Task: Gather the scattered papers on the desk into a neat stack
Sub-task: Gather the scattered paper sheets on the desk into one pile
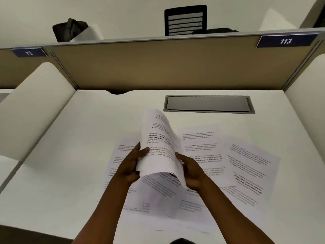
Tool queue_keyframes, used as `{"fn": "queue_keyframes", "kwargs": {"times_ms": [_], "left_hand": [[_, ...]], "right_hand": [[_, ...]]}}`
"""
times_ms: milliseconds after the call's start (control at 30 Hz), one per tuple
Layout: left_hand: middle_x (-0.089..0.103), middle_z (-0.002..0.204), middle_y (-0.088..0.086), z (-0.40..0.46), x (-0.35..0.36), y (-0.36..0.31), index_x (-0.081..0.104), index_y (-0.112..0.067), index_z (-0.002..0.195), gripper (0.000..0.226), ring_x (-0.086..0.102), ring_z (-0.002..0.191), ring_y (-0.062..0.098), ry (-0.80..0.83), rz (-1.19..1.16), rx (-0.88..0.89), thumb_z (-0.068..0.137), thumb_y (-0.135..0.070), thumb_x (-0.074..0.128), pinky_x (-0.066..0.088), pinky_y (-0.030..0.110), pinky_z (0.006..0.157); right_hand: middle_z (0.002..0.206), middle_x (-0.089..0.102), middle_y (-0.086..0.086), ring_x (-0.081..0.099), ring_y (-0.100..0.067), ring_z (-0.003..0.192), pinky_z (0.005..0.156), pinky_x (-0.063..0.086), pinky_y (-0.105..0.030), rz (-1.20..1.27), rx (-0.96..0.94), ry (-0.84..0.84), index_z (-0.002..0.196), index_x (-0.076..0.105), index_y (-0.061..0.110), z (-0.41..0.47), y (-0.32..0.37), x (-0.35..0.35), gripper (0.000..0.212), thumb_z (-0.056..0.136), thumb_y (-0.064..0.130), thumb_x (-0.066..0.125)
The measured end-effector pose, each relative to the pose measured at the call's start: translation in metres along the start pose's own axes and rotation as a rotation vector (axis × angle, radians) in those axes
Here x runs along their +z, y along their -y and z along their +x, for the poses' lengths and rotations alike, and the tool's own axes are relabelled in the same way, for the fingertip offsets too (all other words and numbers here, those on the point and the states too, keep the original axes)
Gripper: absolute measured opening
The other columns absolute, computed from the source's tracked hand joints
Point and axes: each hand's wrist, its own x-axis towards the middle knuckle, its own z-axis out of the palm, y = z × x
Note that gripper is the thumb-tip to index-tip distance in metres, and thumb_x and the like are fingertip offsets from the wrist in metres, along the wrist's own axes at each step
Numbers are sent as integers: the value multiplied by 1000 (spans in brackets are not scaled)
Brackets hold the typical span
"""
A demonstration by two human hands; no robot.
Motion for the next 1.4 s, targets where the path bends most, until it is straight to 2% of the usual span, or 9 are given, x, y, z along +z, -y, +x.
{"fn": "queue_keyframes", "kwargs": {"times_ms": [100,233,367,500,667,833,1033,1200,1400], "left_hand": [[66,134,12,0,-3,14,62,-19,134,57,67,118,32,-66,61,-54,80,-11,77,59,41,86],[68,132,8,-4,-5,33,57,-22,134,65,67,116,33,-221,377,-117,75,-6,78,56,49,94],[70,128,3,0,5,47,58,-25,133,59,65,119,28,-221,437,-185,81,-9,79,47,53,107],[69,129,-2,17,29,62,58,-28,134,53,64,118,23,-174,493,-220,85,-25,78,53,47,98],[67,130,7,54,68,92,60,-15,130,49,63,114,25,-306,676,-207,86,-28,76,55,40,90],[63,130,8,73,88,112,57,-11,131,56,60,107,18,-451,789,-124,83,-27,79,47,24,86],[64,129,8,80,94,116,52,-12,133,60,59,102,16,-475,853,-123,81,-27,79,48,23,81],[62,133,8,81,93,118,52,-11,136,63,60,116,21,-464,906,-134,81,-28,79,45,22,85],[56,140,9,79,90,118,48,-11,141,69,56,126,23,-442,899,-143,82,-30,79,43,23,91]], "right_hand": [[131,65,-15,60,-36,121,98,52,-49,-28,-212,-32,133,61,13,-4,10,-14,49,85,12,71],[125,68,-16,64,-39,115,91,54,-54,-106,-268,-89,130,61,13,-18,24,-33,45,86,13,71],[118,73,-9,72,-25,103,83,60,-39,-429,-422,-274,124,65,15,-35,41,-46,50,77,12,81],[115,72,3,71,-15,100,78,60,-31,-623,-587,-423,126,61,25,-53,62,-69,51,79,14,80],[131,63,-7,62,-28,115,99,51,-51,-865,-516,-615,137,53,18,-61,82,-103,59,83,20,77],[135,58,-17,55,-35,121,103,45,-44,-1053,-404,-927,138,49,9,-52,72,-114,66,81,30,77],[142,47,-22,44,-39,131,106,38,-46,-1215,-376,-1035,147,35,6,-42,58,-110,81,83,39,73],[139,53,-20,49,-39,128,104,44,-48,-1145,-357,-1084,145,41,9,-37,66,-107,87,76,45,78],[122,67,-16,63,-34,108,94,51,-42,-731,-403,-1017,124,60,9,-36,81,-110,64,68,24,87]]}}
